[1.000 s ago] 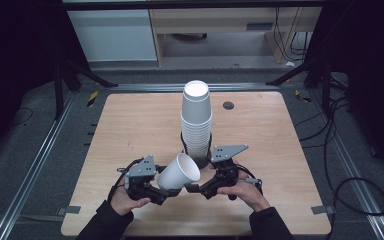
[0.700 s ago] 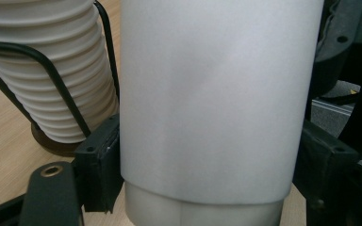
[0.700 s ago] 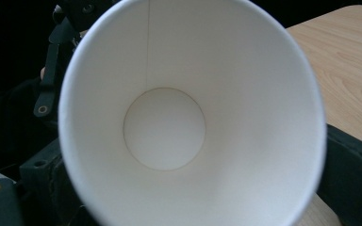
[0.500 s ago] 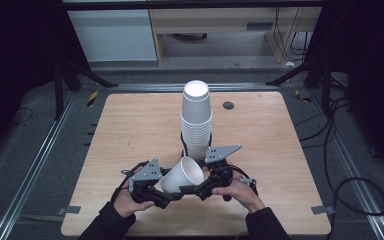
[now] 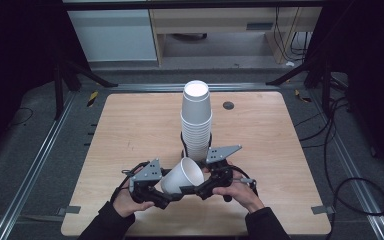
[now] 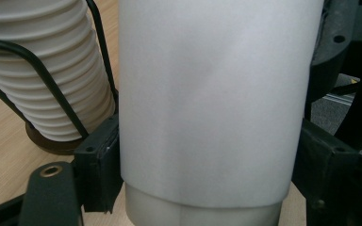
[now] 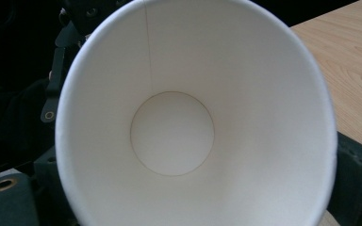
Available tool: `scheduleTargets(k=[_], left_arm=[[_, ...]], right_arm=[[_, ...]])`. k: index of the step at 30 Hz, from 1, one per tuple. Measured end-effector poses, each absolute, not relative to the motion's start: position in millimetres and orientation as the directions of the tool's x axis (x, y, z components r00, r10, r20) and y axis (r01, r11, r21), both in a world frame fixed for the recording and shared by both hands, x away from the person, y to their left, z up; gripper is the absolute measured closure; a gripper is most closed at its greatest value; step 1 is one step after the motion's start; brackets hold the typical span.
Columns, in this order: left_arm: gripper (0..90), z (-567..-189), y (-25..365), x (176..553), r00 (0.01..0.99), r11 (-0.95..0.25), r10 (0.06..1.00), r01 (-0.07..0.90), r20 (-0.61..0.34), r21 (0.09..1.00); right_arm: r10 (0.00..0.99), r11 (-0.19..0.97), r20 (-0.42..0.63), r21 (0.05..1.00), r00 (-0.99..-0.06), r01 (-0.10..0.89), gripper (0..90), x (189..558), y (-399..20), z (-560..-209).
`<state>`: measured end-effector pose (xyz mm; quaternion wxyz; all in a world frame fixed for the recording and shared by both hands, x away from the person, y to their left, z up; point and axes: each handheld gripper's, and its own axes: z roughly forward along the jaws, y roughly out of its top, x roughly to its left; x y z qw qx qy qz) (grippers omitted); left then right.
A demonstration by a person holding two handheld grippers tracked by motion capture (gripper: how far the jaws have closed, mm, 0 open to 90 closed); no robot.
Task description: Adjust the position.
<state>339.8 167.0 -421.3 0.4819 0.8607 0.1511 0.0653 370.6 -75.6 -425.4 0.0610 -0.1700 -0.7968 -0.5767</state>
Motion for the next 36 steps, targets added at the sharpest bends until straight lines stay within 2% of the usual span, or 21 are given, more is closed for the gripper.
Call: scheduleTargets(k=[21, 28, 32, 36], left_arm=[[20.9, -420, 168, 340, 0.946, -0.487, 0.321, 0.201, -0.040, 0.850], [18.1, -420, 169, 341, 0.947, -0.495, 0.317, 0.216, -0.056, 0.842], [15.9, -421, 170, 343, 0.943, -0.502, 0.326, 0.233, -0.068, 0.833], [14.2, -421, 172, 345, 0.938, -0.503, 0.339, 0.250, -0.076, 0.827]], right_arm=[[0.196, 0.263, 0.277, 0.909, -0.941, 0.322, 10.3, 370, -79, -422], [0.210, 0.241, 0.259, 0.921, -0.943, 0.307, 10.3, 370, -87, -415], [0.219, 0.253, 0.234, 0.924, -0.947, 0.286, 10.2, 371, -89, -411], [0.242, 0.316, 0.178, 0.915, -0.954, 0.251, 10.0, 371, -85, -408]])
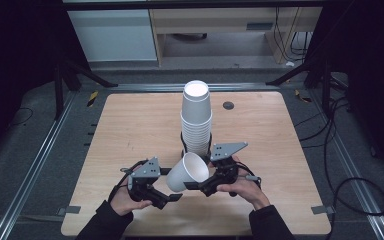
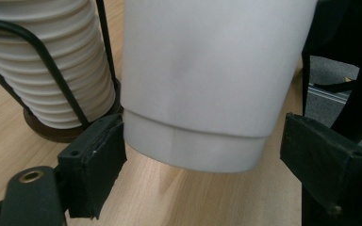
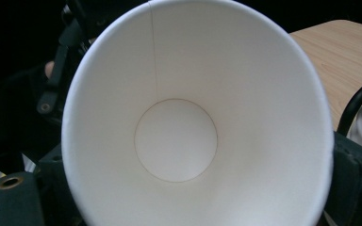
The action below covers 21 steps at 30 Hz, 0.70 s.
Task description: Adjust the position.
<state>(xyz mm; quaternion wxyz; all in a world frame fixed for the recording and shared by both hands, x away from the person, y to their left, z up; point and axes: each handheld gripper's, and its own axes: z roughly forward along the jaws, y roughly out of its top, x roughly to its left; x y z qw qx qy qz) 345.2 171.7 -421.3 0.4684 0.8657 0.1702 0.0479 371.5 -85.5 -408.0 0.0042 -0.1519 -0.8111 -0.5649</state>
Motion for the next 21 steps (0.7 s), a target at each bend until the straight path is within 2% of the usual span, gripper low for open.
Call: scheduleTargets(k=[8, 12, 14, 21], left_arm=[[13.5, -425, 172, 348, 0.931, -0.538, 0.359, 0.266, -0.067, 0.800], [15.9, -426, 173, 349, 0.928, -0.537, 0.366, 0.277, -0.076, 0.797], [20.6, -427, 174, 349, 0.926, -0.537, 0.369, 0.277, -0.073, 0.796], [22.4, -427, 177, 350, 0.925, -0.522, 0.372, 0.274, -0.074, 0.807]], right_arm=[[0.212, 0.435, 0.108, 0.880, -0.971, 0.192, 9.8, 375, -61, -403], [0.191, 0.473, 0.092, 0.864, -0.977, 0.174, 9.7, 376, -48, -401], [0.182, 0.476, 0.095, 0.863, -0.979, 0.172, 9.7, 377, -45, -400], [0.183, 0.465, 0.105, 0.867, -0.977, 0.181, 8.5, 379, -43, -400]])
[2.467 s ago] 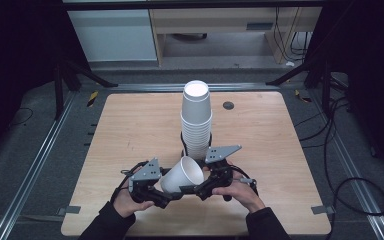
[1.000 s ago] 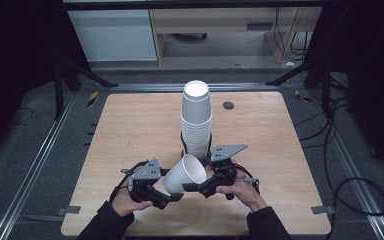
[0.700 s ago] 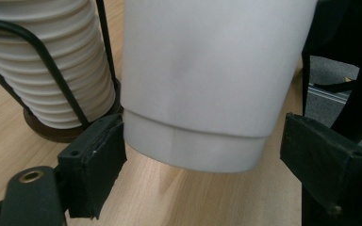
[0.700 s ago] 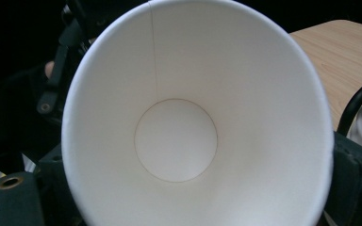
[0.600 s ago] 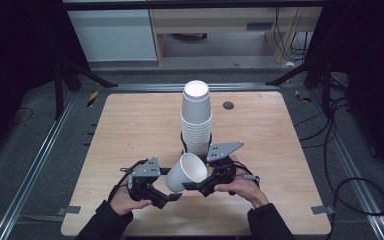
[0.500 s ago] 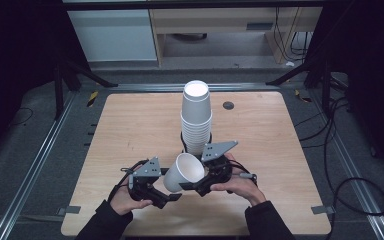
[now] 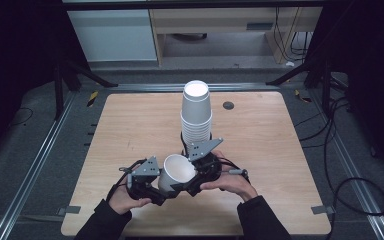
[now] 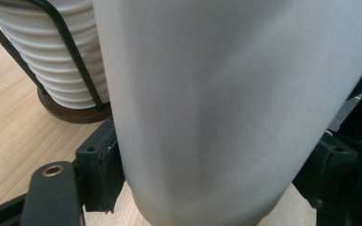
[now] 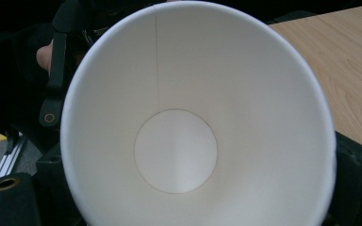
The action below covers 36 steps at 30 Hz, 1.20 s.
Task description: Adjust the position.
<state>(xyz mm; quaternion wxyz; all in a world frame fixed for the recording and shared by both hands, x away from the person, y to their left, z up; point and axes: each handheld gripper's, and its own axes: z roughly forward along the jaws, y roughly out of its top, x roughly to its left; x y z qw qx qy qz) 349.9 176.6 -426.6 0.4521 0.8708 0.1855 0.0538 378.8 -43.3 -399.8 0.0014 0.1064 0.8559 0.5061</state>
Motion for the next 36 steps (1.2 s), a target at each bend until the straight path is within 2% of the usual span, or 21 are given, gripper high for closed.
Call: scheduleTargets(k=[12, 20, 36], left_arm=[[22.9, -426, 187, 355, 0.918, -0.465, 0.381, 0.292, -0.109, 0.836], [22.7, -424, 194, 357, 0.903, -0.382, 0.409, 0.299, -0.129, 0.874], [22.7, -422, 189, 352, 0.898, -0.337, 0.425, 0.272, -0.112, 0.901]], right_arm=[[0.219, 0.405, 0.126, 0.891, -0.968, 0.208, 4.6, 380, -59, -393], [0.263, 0.310, 0.168, 0.918, -0.950, 0.248, 4.3, 379, -77, -395], [0.212, 0.200, 0.238, 0.939, -0.948, 0.280, 5.0, 381, -49, -403]])
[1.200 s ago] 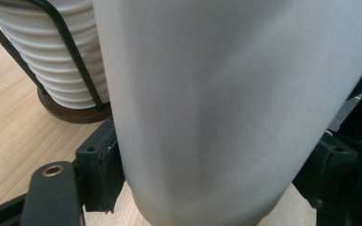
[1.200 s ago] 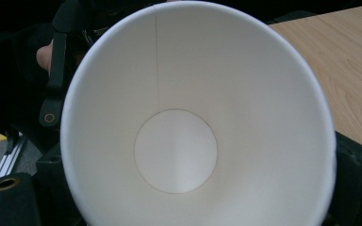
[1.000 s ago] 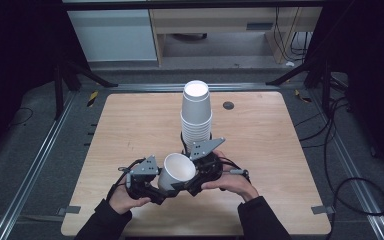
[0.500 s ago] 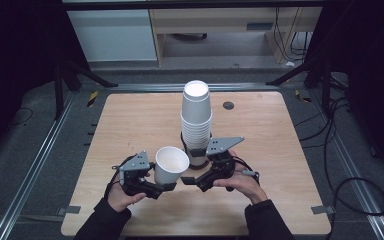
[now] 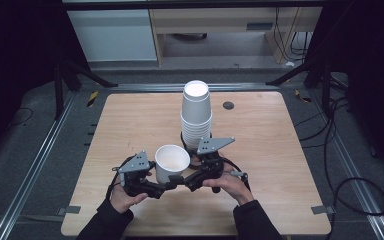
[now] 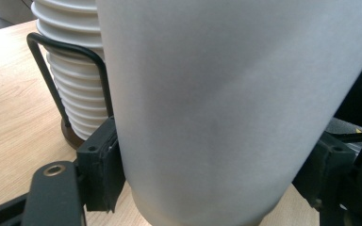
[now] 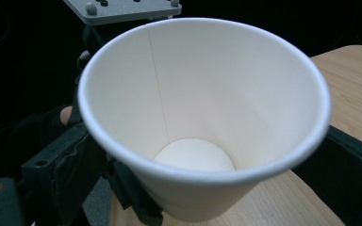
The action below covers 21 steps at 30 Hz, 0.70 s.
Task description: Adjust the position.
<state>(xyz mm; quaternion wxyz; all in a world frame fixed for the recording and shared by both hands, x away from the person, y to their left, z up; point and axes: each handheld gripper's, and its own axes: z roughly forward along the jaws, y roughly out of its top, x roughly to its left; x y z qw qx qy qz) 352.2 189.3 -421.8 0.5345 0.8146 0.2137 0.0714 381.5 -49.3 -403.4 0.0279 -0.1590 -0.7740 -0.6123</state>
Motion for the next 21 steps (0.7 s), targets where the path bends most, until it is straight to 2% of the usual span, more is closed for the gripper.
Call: scheduleTargets(k=[10, 14, 21], left_arm=[[22.7, -423, 184, 350, 0.904, -0.361, 0.417, 0.263, -0.098, 0.895], [22.7, -423, 186, 351, 0.904, -0.358, 0.415, 0.269, -0.106, 0.894], [21.5, -422, 186, 350, 0.905, -0.355, 0.414, 0.260, -0.098, 0.898]], right_arm=[[0.196, 0.175, 0.255, 0.941, -0.947, 0.290, 6.6, 384, -37, -407], [0.185, 0.159, 0.250, 0.947, -0.950, 0.280, 13.1, 384, -37, -407], [0.183, 0.152, 0.249, 0.949, -0.951, 0.278, 14.7, 383, -39, -407]])
